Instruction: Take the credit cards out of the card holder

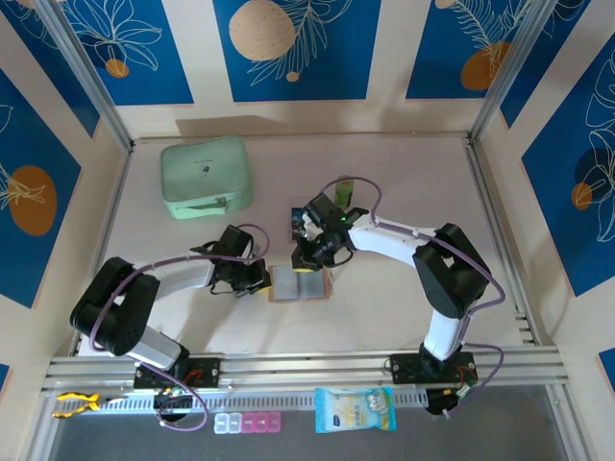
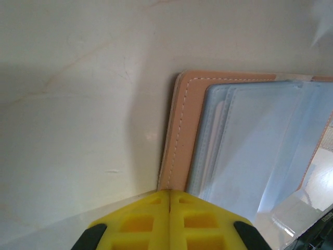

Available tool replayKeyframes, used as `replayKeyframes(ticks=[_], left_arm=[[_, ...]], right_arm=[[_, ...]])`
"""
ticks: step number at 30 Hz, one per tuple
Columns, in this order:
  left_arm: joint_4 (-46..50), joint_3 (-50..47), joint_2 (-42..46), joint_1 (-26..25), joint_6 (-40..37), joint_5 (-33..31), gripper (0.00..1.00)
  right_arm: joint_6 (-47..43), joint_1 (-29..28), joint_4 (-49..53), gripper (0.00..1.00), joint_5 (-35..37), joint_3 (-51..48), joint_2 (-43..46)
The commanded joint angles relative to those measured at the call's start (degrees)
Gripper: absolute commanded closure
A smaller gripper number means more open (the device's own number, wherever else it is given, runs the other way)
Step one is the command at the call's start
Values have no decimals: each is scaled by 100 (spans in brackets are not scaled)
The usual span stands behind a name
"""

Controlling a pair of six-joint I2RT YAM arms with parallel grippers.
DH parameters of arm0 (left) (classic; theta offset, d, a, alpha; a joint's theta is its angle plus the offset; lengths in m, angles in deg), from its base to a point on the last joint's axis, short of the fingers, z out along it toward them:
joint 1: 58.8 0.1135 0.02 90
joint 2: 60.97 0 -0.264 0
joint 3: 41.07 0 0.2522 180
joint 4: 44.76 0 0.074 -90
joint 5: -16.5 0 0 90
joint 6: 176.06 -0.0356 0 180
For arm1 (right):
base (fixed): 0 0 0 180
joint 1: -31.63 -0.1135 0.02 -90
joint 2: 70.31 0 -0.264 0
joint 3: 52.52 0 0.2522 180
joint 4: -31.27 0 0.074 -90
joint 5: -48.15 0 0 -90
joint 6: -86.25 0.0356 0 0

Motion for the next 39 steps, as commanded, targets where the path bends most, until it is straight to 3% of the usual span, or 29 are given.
replayKeyframes(ticks=[1,20,28,39], left_arm=[[228,44,-16,74,-155,-184,100],[318,-21,35,209,-297,-140,100],[407,44,-71,238,-349,-153,99],[435,166,197,243,-336,-162,97]], right_arm=[[302,-125,-254,83,-387,23,-224],[412,-374,-83,74,-154,257,-865],[342,-323,313,74,364,164,-657],[261,-51,-657,75,-434,-459,-471]])
